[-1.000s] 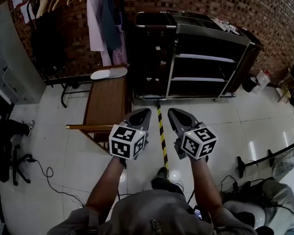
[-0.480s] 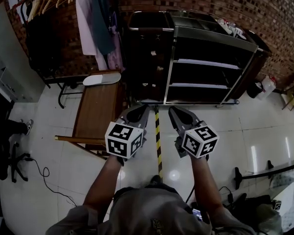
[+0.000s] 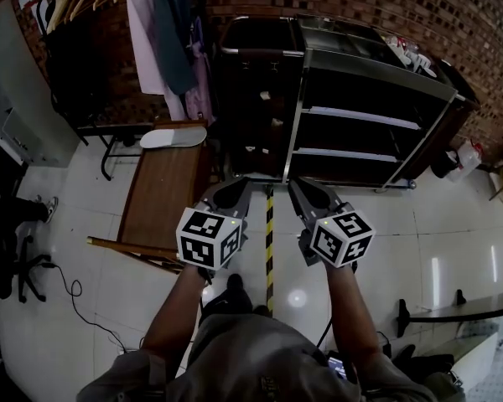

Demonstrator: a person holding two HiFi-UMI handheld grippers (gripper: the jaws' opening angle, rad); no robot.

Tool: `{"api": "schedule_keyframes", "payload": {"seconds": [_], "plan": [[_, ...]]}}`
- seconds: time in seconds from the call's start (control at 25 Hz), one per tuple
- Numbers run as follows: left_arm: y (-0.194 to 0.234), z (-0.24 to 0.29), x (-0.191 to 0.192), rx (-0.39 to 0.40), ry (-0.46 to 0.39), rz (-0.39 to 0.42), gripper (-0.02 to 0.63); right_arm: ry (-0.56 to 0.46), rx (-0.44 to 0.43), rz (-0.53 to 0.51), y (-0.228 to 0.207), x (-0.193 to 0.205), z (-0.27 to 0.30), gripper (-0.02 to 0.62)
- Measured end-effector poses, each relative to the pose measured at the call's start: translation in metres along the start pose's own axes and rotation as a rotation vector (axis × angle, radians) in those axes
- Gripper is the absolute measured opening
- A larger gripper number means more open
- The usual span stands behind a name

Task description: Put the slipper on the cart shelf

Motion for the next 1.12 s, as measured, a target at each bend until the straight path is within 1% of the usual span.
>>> {"api": "schedule_keyframes", "payload": {"seconds": [0.2, 0.36, 0.6, 0.76, 0.88, 1.0, 1.12], "plan": [[0.021, 0.036, -0.002, -0.016, 0.004, -0.025, 0.006, 0.016, -0.012, -0.007, -0.028, -0.004, 0.029, 0.000], [0.050, 0.067, -0.006, -0.028, -0.005, -0.045, 0.006, 0.033, -0.029, -0.023, -0.049, -0.012, 0.067, 0.000], [0.108, 0.119, -0.016, -0.081, -0.023, -0.091, 0.006, 0.073, -0.102, -0.080, -0.079, -0.029, 0.143, 0.000], [0.151, 0.142, -0.034, -0.117, -0.029, -0.111, 0.006, 0.099, -0.156, -0.100, -0.090, -0.043, 0.199, 0.000], [0.182, 0.148, -0.049, -0.164, -0.045, -0.121, 0.006, 0.099, -0.204, -0.124, -0.092, -0.060, 0.234, 0.000], [0.207, 0.150, -0.054, -0.223, -0.053, -0.142, 0.006, 0.096, -0.266, -0.145, -0.093, -0.072, 0.264, 0.000], [0.236, 0.145, -0.054, -0.306, -0.058, -0.176, 0.006, 0.108, -0.344, -0.161, -0.089, -0.078, 0.299, 0.000]]}}
Point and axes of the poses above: the fingertips, and each gripper's own axes: z forward along the fingers, y to its left, x out of its underside, the point moved 3 cm from there along -z, backward along the fingers, and after that the axes turned 7 degrees about y, right-handed, at the moved point
